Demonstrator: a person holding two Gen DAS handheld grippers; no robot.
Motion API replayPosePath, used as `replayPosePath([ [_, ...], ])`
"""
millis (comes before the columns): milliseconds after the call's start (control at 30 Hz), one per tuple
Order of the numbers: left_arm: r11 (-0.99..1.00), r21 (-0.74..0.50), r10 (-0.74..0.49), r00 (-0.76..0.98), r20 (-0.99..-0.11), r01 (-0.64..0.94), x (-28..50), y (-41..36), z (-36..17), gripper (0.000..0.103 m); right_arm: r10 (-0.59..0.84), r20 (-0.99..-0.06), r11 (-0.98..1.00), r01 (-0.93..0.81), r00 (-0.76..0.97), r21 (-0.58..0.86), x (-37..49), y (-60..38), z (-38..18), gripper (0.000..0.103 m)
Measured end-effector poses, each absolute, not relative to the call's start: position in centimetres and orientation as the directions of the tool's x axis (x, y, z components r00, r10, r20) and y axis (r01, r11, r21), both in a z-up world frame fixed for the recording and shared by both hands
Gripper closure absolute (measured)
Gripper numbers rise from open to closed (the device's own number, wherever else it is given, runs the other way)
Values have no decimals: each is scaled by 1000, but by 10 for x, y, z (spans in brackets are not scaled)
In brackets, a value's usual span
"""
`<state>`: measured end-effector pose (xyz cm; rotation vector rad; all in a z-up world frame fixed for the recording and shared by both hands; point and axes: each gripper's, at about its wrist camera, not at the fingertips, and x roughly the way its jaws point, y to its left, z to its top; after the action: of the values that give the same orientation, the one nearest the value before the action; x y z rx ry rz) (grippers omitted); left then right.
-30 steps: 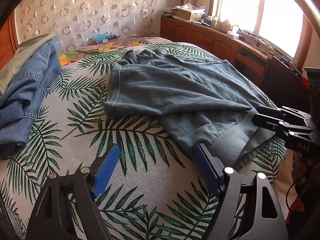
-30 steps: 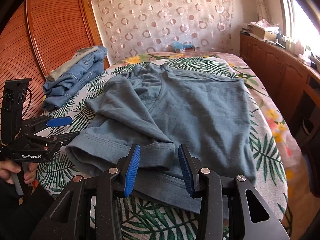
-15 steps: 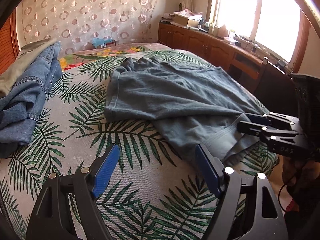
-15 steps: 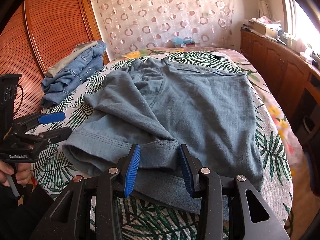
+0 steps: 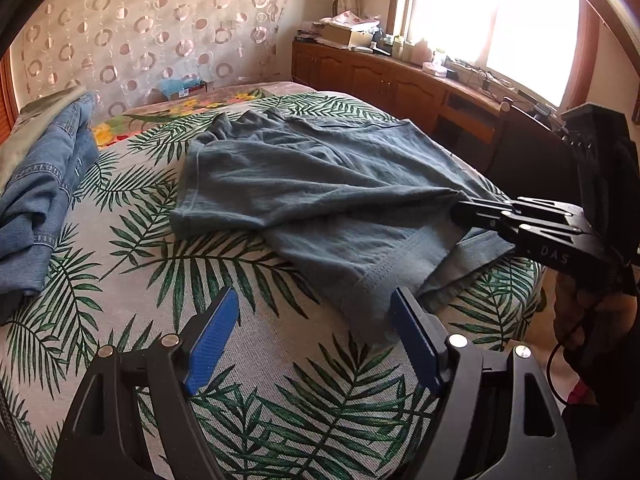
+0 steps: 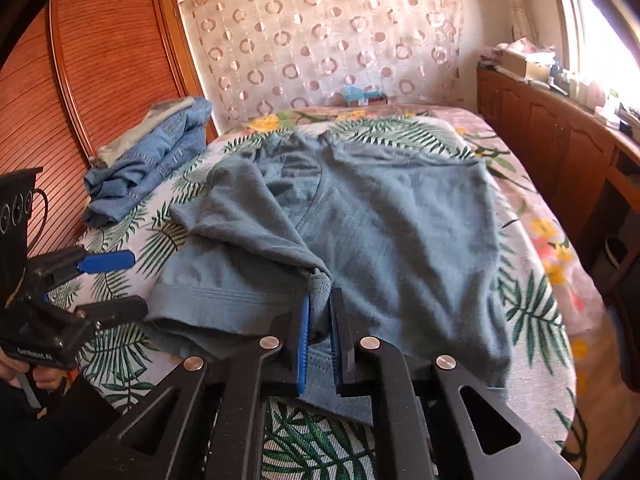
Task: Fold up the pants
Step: 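Fold the held leg over onto the other leg with the right gripper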
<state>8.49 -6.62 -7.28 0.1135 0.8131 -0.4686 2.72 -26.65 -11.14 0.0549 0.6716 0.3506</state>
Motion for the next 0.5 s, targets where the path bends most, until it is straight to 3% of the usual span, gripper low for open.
replayPosePath([
  [500, 889, -80, -368, 597, -712, 452, 88, -72, -63, 24, 345, -553, 939, -285, 759, 194, -23, -302, -92, 96],
])
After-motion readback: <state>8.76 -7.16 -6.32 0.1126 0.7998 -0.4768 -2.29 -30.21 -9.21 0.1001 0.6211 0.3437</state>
